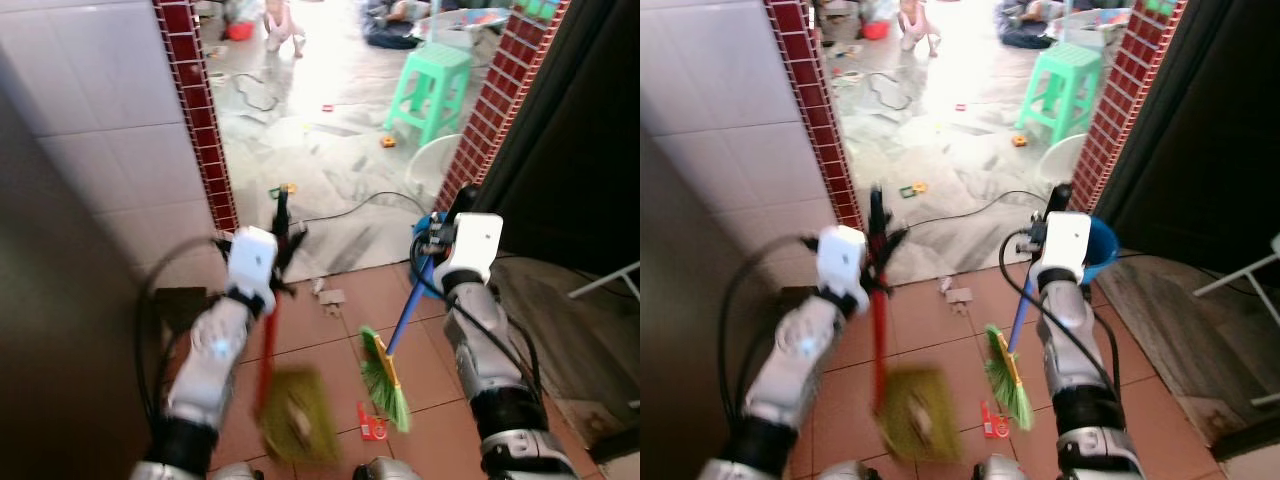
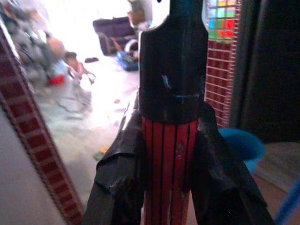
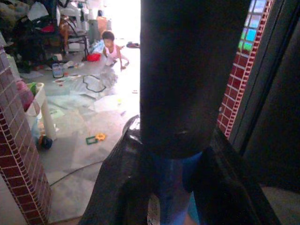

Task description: Sweep floor

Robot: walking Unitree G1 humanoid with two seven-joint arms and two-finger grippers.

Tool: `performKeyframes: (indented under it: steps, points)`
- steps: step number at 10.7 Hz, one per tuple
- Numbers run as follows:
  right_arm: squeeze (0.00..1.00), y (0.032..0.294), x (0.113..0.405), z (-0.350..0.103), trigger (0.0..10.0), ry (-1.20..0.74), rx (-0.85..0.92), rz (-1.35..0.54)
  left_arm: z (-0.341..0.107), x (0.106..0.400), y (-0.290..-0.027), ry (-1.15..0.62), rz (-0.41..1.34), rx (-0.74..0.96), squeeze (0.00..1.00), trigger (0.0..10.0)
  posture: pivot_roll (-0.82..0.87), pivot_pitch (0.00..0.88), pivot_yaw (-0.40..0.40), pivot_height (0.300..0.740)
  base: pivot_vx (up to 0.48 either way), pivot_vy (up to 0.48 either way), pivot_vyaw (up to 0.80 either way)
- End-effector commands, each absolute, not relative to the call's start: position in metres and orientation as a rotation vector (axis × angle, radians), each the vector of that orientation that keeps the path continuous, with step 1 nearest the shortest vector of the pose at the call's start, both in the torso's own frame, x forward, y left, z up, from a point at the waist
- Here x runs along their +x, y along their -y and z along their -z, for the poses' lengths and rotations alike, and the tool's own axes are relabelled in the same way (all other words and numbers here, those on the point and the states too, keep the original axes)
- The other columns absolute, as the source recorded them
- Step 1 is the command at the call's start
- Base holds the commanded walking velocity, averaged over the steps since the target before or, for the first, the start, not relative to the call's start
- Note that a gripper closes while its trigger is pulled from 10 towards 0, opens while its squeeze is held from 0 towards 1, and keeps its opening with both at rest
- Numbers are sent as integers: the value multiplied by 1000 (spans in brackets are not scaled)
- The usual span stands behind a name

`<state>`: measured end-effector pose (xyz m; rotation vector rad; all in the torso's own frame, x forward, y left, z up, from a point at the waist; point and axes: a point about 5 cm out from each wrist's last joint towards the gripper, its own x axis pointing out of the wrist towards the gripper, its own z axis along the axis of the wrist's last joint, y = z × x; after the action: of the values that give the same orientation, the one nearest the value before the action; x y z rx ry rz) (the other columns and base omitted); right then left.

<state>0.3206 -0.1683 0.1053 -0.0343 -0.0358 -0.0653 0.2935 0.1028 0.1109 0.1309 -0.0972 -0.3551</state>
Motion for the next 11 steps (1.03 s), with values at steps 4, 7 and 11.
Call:
performKeyframes:
  steps: [4, 7, 11]
  points:
    - [0, 183, 323, -111, 10000, -26, -172, 150, -93, 314, -99, 47, 369, 150, 0, 10000, -26, 0, 3, 740, 0, 0, 0]
    - [0, 176, 327, -105, 10000, -104, -131, 137, -69, 317, -82, -92, 479, 160, 0, 10000, -29, 0, -5, 740, 0, 0, 0]
    - [0, 156, 332, -105, 10000, -156, 189, 90, -61, 317, -74, -121, 450, 99, 0, 10000, -34, 0, -11, 740, 0, 0, 0]
